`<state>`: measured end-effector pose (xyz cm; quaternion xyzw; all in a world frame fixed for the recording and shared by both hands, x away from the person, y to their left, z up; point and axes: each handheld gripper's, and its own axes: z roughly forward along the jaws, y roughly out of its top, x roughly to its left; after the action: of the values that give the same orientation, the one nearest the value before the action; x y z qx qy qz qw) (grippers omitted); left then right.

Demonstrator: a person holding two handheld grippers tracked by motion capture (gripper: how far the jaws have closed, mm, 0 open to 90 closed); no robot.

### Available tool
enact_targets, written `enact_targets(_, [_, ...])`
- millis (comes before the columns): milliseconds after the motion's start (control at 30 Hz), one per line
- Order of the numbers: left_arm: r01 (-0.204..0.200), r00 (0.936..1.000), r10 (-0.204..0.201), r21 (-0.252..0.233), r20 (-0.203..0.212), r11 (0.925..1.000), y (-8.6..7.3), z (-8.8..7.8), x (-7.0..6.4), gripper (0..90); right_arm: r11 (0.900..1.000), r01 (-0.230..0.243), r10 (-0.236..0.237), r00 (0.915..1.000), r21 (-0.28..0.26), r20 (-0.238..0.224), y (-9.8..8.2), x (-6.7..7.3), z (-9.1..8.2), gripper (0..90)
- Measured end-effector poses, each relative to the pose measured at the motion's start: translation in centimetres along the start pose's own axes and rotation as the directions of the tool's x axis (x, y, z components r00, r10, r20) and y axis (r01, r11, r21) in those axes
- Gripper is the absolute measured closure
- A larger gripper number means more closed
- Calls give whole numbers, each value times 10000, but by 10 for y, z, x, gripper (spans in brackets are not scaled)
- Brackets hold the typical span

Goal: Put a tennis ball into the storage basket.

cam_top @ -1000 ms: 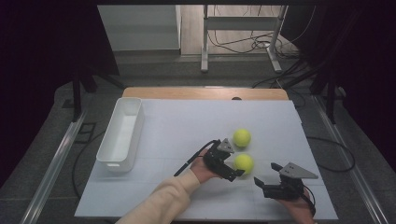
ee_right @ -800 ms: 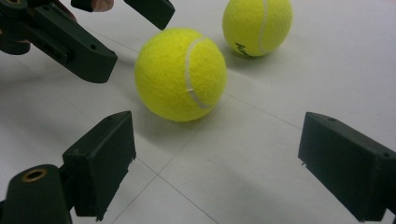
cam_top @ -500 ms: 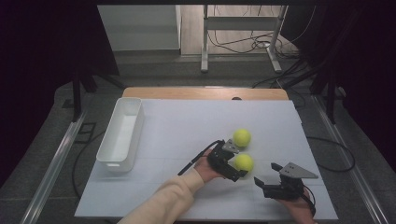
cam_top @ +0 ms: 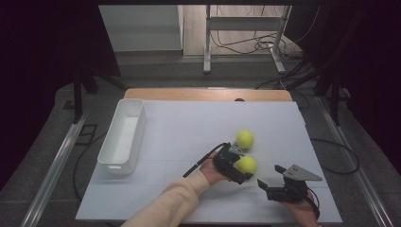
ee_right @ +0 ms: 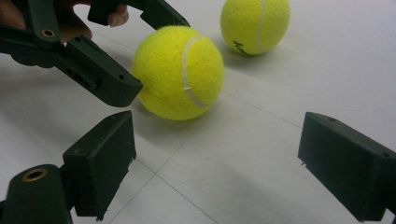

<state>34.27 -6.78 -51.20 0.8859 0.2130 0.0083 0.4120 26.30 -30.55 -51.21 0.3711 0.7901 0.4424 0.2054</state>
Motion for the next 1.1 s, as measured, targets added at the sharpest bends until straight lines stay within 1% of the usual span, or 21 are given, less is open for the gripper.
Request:
enact_targets(133, [-83, 10000, 82, 146, 47, 9999, 0, 4, 1, 91, 10000, -40, 40, 10000, -7, 42, 0, -1, 0, 116])
enact_targets(200, [-13, 10000, 12, 134, 55, 9999, 0, 6, 1, 93, 10000, -63, 63, 10000, 16, 56, 0, -1, 0, 116])
enact_targets(233, [-80, 10000, 79, 208, 28, 9998, 0, 7, 2, 93, 10000, -65, 65, 10000, 19, 59, 0, -1, 0, 116])
enact_targets(333, [-54, 10000, 55, 270, -14, 9996, 0, 8, 3, 96, 10000, -72, 72, 10000, 33, 66, 0, -1, 0, 116])
enact_targets(467, [-98, 9999, 101, 269, -100, 9996, -1, 10, 3, 176, 10000, -70, 70, 9999, 53, 98, 0, -1, 0, 117])
enact_targets(567, [-154, 9999, 155, 205, -47, 9997, -1, 9, 3, 251, 10000, -71, 70, 9999, 59, 102, -1, -1, 0, 117])
enact_targets(633, [-322, 9994, 325, 229, -125, 9992, 0, 9, 2, 258, 10000, -72, 71, 9999, 54, 96, 0, -1, 0, 117])
enact_targets(667, [-341, 9993, 344, 239, -127, 9991, 0, 9, 1, 260, 10000, -73, 73, 9999, 54, 98, 0, -1, 0, 117])
enact_targets(900, [-203, 9997, 205, 145, -134, 9997, 0, 6, 3, 264, 10000, -60, 60, 9999, 36, 116, 0, -1, 0, 117])
enact_targets(1000, [-196, 9997, 197, 56, -148, 9998, 0, 2, 4, 264, 10000, -65, 65, 9999, 34, 113, -1, -1, 0, 117])
enact_targets(1067, [-102, 9999, 102, -46, -105, 9999, 0, 0, 3, 264, 10000, -66, 66, 9999, 39, 115, -1, -1, 0, 117])
enact_targets(1100, [-162, 9998, 162, -31, -109, 9999, 0, -1, 3, 264, 10000, -63, 62, 9999, 43, 116, -1, -1, 0, 117])
